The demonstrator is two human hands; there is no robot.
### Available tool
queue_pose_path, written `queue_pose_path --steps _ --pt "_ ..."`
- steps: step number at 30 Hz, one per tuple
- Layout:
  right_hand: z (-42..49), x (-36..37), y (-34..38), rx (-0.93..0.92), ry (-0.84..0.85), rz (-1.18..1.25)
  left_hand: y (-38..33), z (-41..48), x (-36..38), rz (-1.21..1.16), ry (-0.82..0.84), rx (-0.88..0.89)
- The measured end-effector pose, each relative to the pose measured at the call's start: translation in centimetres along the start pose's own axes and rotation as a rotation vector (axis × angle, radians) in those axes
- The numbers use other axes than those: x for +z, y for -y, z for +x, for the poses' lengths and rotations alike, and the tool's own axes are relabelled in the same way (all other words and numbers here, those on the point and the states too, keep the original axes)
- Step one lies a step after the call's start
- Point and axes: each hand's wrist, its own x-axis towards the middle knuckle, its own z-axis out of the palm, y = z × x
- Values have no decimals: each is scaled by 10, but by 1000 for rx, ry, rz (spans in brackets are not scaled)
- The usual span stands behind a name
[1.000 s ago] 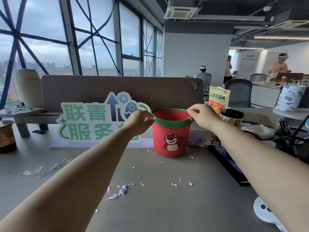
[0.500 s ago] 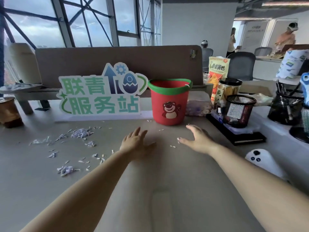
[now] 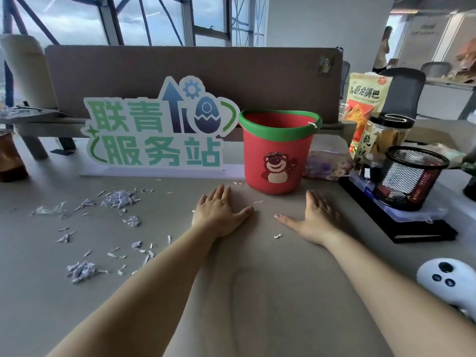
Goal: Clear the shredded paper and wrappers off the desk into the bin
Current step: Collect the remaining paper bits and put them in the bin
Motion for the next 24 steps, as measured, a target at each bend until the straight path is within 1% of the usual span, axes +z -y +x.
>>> queue_pose_path --steps 4,11,14,18,24 --pt "13 0 1 -52 11 -21 -2 27 4 3 -5 62" --pt "9 -6 2 -233 29 13 -2 37 3 83 72 128" --pt "-1 -8 9 -275 74 35 -4 33 0 100 103 162" --pt "-16 2 24 -306 155 -34 -6 19 -4 98 147 208" --pt "-30 10 43 -325 209 -80 2 -18 -11 80 188 242"
